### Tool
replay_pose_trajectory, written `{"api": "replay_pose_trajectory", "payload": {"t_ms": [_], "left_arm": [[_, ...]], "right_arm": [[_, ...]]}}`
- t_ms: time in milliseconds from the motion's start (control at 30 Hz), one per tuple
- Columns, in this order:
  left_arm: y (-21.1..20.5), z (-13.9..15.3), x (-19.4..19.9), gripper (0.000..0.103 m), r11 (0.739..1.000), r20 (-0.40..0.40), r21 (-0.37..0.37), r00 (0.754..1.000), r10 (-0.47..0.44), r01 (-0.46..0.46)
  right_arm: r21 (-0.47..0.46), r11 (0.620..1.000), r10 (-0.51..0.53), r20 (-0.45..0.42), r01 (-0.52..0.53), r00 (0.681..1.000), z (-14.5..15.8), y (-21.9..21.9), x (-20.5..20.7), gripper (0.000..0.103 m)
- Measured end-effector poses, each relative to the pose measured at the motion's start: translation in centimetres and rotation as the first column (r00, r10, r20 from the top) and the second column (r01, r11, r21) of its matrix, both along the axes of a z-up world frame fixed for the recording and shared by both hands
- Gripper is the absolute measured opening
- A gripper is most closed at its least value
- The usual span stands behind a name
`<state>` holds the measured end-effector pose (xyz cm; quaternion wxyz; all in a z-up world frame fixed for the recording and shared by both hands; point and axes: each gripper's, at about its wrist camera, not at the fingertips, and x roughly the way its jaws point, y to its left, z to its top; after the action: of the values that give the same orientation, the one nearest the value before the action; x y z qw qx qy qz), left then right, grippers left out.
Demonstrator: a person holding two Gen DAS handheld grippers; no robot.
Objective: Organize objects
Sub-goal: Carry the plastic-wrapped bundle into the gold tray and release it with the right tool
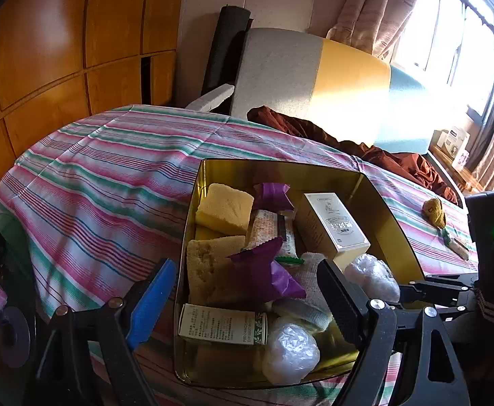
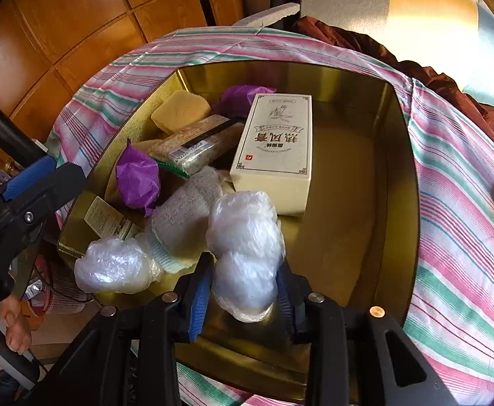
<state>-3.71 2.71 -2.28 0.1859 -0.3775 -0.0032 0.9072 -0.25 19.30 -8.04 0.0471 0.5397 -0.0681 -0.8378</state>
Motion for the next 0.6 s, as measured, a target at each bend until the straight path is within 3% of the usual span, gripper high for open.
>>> {"api": "replay_pose_trajectory", "payload": {"t_ms": [167,267,600], "left_arm": [[-0.7,-0.2,-0.1,0.086,1.0,0.002,0.007,1.0,0.019,-0.019],[-0.8,-0.1,-0.2,0.086,1.0,0.001,0.008,1.0,0.024,-0.024],[0.0,1.3,0.4,0.086,1.0,-0.038,-0.007,0.999,0.002,-0.002]], "right_arm": [[-0.031,1.0,0.003,0.014,-0.002,1.0,-0.6,0.1,0.2,0.049],[-0.049,0.999,0.006,0.003,-0.006,1.0,-0.3,0.3,0.5,0.067],[-0.04,0.998,-0.061,-0.105,0.057,0.993,3.5,3.5,2.9,0.074]]}}
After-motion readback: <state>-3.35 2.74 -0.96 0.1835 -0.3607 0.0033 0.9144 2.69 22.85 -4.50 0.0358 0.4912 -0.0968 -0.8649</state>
